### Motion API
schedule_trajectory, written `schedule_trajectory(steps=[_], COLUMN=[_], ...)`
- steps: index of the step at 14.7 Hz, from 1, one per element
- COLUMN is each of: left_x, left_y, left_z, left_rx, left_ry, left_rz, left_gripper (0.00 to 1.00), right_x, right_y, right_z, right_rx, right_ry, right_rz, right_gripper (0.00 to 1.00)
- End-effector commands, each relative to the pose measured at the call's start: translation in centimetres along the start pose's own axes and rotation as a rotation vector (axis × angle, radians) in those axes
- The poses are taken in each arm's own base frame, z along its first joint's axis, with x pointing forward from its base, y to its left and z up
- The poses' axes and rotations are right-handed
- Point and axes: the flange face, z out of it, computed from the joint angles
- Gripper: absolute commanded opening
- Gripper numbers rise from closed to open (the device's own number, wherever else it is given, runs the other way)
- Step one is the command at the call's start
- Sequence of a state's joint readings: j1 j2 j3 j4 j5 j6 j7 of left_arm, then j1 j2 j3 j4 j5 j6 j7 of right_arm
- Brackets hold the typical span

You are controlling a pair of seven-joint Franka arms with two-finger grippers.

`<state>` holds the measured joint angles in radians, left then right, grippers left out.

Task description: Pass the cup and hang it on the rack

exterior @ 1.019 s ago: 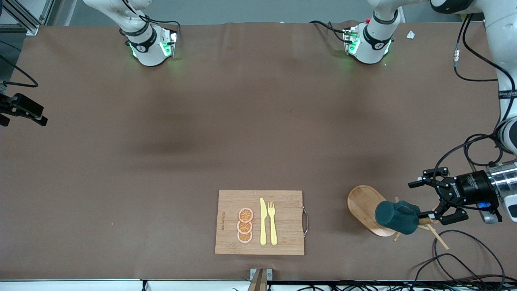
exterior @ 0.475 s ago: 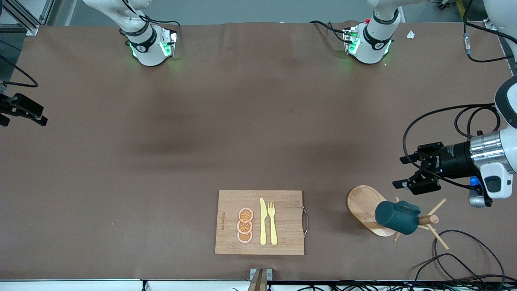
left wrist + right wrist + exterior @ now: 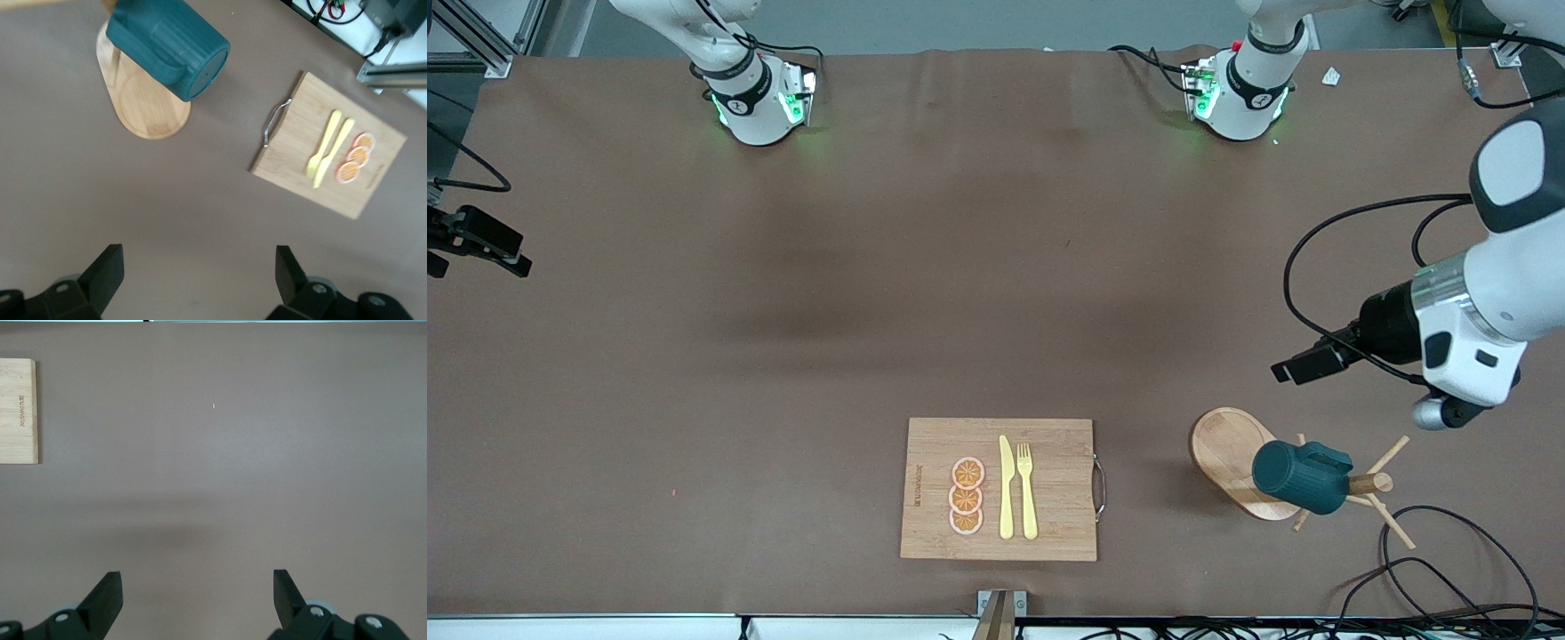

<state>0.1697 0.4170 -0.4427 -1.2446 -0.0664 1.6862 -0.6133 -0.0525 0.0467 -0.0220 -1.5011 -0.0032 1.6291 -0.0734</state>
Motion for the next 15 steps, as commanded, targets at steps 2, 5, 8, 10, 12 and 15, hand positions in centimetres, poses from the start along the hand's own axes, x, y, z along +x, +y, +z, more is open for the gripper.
schedule_trajectory(steps=[2,5,8,10,12,15], left_x=[-1.0,-1.6,-2.1,-3.2,-4.9,-7.2], left_y=[-1.2,-2.6,-5.2,-5.7,-6.1,-6.1], left_z=[-2.7,-5.5,-9.2,-10.1,-11.9,-13.3], left_rx=[0.155,0.249,0.261,0.269,0.289,0.32], left_ry=[0.097,0.138,0.158,0.128,0.118,0.118], left_rz=[0.239,0.358,0.372,0.387,0.377,0.374], left_gripper=[1.0,1.0,1.0,1.0,1.0,1.0], right_x=[-0.6,-0.6,-0.6,-0.8,-1.0,-1.5], right_y=[0.0,0.0,0.0,0.0,0.0,-0.1], right_z=[-0.6,-0.6,-0.5,-0.2,-0.1,-0.1], right_rx=[-0.012,-0.012,-0.012,-0.009,-0.008,-0.005], right_ry=[0.007,0.007,0.002,-0.011,-0.03,-0.056], right_rz=[-0.005,-0.006,-0.009,-0.015,-0.014,-0.017], right_gripper=[1.0,1.0,1.0,1.0,1.0,1.0])
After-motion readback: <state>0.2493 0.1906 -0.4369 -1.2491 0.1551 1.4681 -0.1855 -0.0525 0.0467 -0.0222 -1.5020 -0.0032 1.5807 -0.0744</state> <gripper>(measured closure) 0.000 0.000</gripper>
